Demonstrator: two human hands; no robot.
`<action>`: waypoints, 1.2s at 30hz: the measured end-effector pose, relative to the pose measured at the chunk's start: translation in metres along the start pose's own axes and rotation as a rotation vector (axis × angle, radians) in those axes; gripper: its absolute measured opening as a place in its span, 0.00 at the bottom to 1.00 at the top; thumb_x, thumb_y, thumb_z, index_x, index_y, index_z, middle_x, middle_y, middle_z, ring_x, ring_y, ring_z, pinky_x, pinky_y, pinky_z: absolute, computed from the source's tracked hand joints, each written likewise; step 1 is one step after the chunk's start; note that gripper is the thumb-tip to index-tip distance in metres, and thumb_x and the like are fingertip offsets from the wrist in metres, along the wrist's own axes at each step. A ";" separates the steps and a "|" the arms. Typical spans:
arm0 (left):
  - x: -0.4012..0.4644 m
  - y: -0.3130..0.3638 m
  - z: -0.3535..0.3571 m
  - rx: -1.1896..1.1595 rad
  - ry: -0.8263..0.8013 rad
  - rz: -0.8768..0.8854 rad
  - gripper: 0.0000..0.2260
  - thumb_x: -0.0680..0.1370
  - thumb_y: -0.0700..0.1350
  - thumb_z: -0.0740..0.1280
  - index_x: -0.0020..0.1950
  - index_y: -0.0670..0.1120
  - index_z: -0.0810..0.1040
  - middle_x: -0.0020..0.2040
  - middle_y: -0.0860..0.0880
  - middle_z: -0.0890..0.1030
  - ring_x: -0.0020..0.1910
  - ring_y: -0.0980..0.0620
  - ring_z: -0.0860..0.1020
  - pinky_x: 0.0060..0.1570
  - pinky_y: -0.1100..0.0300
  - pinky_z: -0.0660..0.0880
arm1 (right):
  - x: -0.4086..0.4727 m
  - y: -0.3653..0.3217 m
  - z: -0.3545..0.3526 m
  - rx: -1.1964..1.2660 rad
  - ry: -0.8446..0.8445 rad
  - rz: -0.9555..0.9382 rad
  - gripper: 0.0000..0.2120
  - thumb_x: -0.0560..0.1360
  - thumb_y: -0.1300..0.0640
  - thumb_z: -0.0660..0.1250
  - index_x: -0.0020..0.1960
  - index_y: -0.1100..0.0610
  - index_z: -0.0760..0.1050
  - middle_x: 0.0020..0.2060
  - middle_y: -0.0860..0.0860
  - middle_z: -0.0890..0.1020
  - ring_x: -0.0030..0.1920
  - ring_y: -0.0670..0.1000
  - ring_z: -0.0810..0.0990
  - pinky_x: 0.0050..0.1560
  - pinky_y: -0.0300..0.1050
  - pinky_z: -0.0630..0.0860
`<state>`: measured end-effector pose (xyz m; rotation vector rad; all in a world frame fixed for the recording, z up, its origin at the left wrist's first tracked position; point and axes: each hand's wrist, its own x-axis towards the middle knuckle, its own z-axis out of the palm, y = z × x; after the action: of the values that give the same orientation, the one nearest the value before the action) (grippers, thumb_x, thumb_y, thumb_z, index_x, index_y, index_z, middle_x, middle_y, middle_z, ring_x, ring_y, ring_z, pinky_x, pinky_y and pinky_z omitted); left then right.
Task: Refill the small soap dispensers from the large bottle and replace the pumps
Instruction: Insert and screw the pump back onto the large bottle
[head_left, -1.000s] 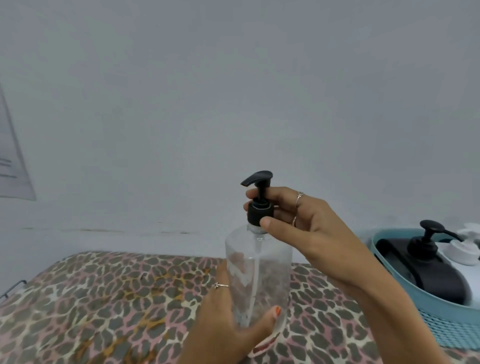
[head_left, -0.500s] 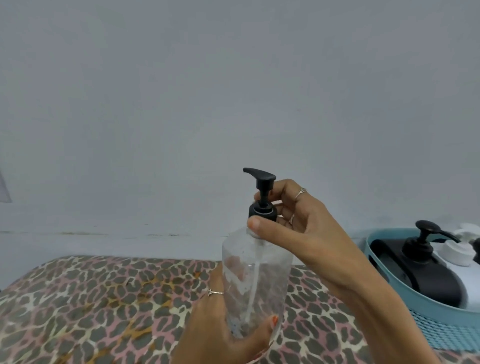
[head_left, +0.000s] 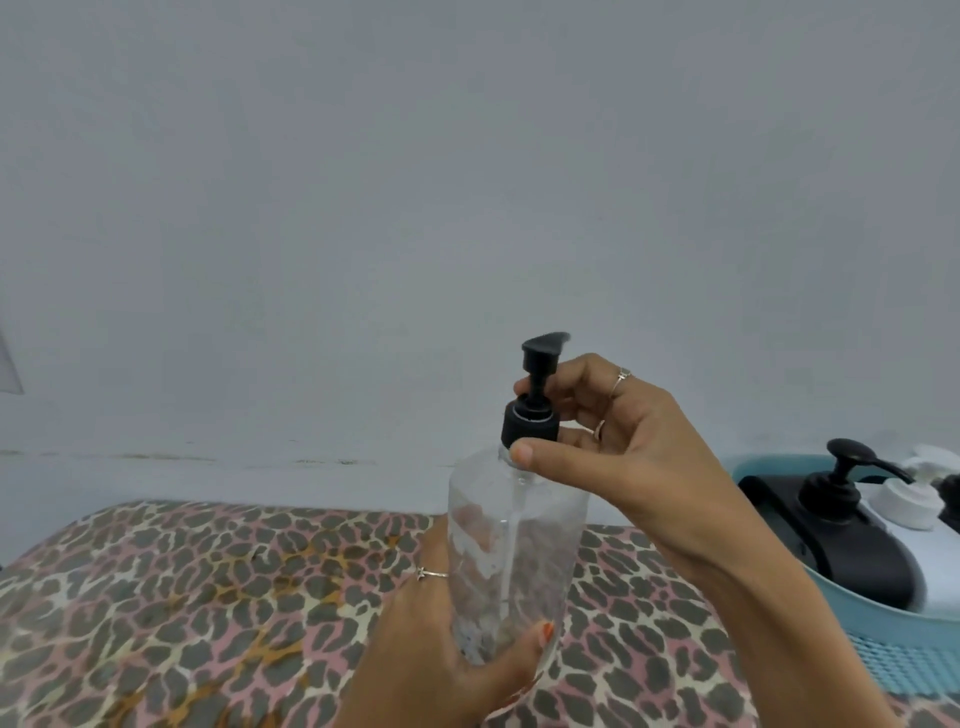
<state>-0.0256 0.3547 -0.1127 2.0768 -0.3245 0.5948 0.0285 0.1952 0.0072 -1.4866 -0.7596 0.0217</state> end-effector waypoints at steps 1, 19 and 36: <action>0.000 0.000 0.000 0.009 -0.004 -0.008 0.37 0.65 0.69 0.69 0.69 0.66 0.55 0.61 0.72 0.72 0.56 0.70 0.76 0.48 0.74 0.74 | 0.001 0.001 0.001 -0.012 0.030 0.002 0.16 0.64 0.62 0.78 0.49 0.53 0.79 0.45 0.45 0.83 0.50 0.48 0.83 0.55 0.48 0.79; 0.001 0.003 0.001 0.055 0.008 -0.006 0.39 0.64 0.74 0.64 0.68 0.76 0.46 0.61 0.74 0.70 0.54 0.70 0.76 0.48 0.73 0.75 | -0.005 -0.008 -0.014 -0.020 -0.032 0.056 0.19 0.62 0.61 0.73 0.53 0.56 0.80 0.48 0.47 0.86 0.50 0.47 0.84 0.50 0.36 0.78; -0.002 0.000 0.000 0.041 -0.012 -0.017 0.37 0.65 0.71 0.67 0.70 0.62 0.58 0.59 0.71 0.73 0.54 0.69 0.77 0.47 0.74 0.75 | -0.011 -0.013 -0.035 -0.143 -0.165 0.035 0.30 0.70 0.59 0.70 0.70 0.49 0.69 0.64 0.41 0.77 0.66 0.40 0.74 0.67 0.37 0.69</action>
<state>-0.0275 0.3550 -0.1139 2.1207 -0.3038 0.5836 0.0305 0.1571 0.0177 -1.6487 -0.8826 0.1206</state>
